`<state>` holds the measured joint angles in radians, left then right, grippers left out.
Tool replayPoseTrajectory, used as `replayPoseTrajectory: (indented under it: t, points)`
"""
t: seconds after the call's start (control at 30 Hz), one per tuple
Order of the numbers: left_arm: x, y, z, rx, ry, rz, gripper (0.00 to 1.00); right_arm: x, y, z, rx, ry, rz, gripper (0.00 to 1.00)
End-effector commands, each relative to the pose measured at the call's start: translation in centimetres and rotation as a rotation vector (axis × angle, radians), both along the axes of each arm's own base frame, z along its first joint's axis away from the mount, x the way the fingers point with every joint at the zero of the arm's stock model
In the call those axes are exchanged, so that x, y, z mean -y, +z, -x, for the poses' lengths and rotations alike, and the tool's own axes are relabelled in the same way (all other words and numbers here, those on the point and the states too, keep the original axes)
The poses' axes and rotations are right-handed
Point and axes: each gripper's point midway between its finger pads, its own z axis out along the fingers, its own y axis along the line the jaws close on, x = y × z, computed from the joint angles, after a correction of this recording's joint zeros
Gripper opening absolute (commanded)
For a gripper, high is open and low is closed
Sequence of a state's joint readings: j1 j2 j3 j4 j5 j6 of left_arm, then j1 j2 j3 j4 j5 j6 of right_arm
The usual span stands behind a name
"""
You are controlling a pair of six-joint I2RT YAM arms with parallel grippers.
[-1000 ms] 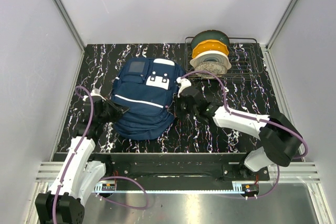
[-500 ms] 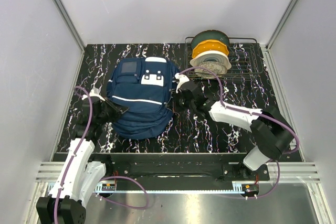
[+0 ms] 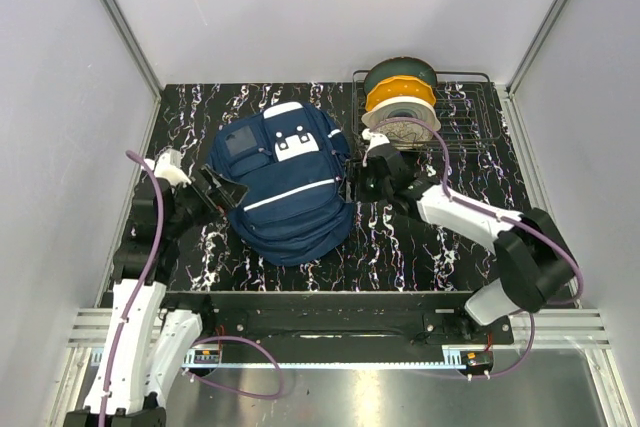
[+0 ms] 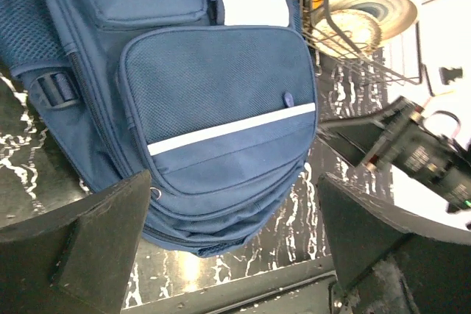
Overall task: Pack the student bag
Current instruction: Zip the student bag at the center of the board, then reset both arms
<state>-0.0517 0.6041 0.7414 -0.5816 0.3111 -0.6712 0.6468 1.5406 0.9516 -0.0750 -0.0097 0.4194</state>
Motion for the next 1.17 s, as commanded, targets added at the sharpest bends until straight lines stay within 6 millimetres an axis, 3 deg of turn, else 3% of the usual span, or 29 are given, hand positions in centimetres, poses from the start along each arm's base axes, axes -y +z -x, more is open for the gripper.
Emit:
replayPoseTrajectory:
  t: [0.0, 0.07, 0.1, 0.2, 0.37, 0.5, 0.63, 0.8, 0.93, 1.13]
  points:
    - [-2.1, -0.5, -1.0, -0.049, 0.052, -0.138, 0.99, 0.4, 4.4, 2.9, 0.053, 0.038, -0.102, 0.71]
    - [-2.9, -0.4, -1.2, -0.072, 0.093, -0.161, 0.99, 2.4, 4.4, 3.0, 0.077, -0.051, -0.087, 0.79]
    - [-3.6, -0.8, -1.5, -0.098, 0.135, -0.181, 0.99, 3.4, 5.9, 3.1, 0.115, -0.09, -0.108, 0.8]
    - [-4.6, -0.6, -1.9, -0.112, 0.176, -0.218, 0.99, 7.3, 6.1, 2.6, 0.136, -0.247, -0.089, 0.89]
    - [-6.0, 0.4, -2.4, -0.084, 0.259, -0.246, 0.99, 12.8, 3.9, 1.7, 0.023, -0.453, -0.073, 0.93]
    - [-7.4, 0.7, -2.6, -0.041, 0.32, -0.291, 0.99, 14.2, 2.8, 1.1, -0.113, -0.436, -0.194, 0.96]
    - [-8.8, 0.6, -2.9, -0.072, 0.382, -0.342, 0.99, 16.8, 1.6, 0.7, -0.123, -0.532, -0.168, 1.0]
    - [-9.1, -0.4, -3.5, -0.111, 0.391, -0.362, 0.99, 20.7, 3.2, 0.5, 0.061, -0.671, -0.081, 1.0]
    - [-8.4, -1.4, -3.8, -0.11, 0.345, -0.353, 0.99, 26.3, 5.3, 1.3, 0.222, -0.898, 0.053, 1.0]
    - [-8.4, -1.9, -3.9, -0.106, 0.325, -0.378, 0.99, 27.8, 8.1, 1.6, 0.474, -0.874, 0.076, 1.0]
